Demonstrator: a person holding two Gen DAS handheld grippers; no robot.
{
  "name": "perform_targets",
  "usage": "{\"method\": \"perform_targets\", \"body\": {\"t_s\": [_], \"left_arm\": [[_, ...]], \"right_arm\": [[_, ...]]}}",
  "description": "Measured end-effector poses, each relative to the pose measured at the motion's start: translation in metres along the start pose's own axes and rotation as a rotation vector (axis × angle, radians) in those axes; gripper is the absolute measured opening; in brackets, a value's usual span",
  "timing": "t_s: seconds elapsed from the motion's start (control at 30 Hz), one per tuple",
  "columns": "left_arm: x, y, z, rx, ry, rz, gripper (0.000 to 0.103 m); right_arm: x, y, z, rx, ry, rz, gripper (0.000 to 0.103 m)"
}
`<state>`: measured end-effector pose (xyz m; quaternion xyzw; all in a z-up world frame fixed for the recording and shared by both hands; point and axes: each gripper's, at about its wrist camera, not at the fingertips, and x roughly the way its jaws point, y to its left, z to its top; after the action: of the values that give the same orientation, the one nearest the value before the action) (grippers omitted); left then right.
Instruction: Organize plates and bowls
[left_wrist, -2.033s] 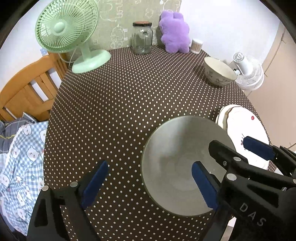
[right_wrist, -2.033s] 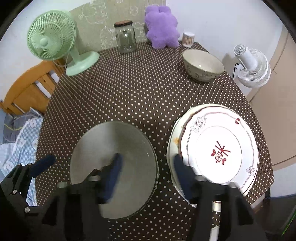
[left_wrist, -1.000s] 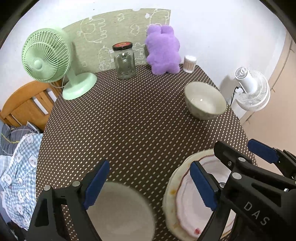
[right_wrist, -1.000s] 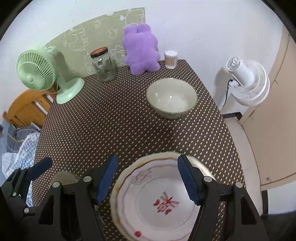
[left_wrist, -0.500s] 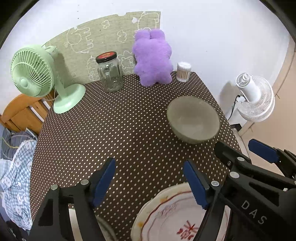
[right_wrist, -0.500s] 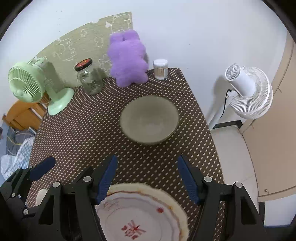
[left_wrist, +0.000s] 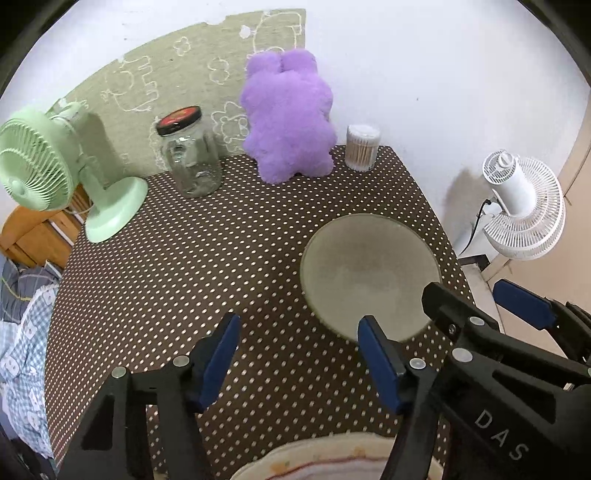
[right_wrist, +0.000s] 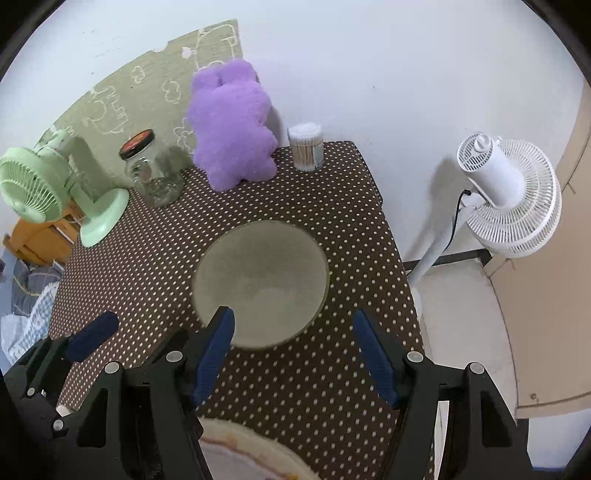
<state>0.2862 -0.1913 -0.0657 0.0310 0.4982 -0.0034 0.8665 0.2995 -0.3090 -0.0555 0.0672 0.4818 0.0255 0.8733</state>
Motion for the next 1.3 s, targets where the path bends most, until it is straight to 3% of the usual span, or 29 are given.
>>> {"method": "perform_targets", "body": {"t_s": [0.53,0.67,0.97,1.3], "left_arm": [[0.060,-0.017,0.025,0.003,0.052,0.009,0.047],[0.071,-0.017,0.027,0.007,0.075,0.010,0.037],[0.085,-0.020,0.027,0.012,0.092,0.020,0.033],[0.088,-0.019,0.031,-0.001,0.100,0.013,0.033]], "right_arm": [[0.063,-0.020,0.022,0.047,0.049,-0.011,0.067],[0.075,-0.022,0.023,0.046,0.067,-0.013,0.056],[0.091,-0.019,0.024,0.023,0.092,0.016,0.031],[0.095,-0.017,0.028,0.047,0.104,0.020,0.030]]}}
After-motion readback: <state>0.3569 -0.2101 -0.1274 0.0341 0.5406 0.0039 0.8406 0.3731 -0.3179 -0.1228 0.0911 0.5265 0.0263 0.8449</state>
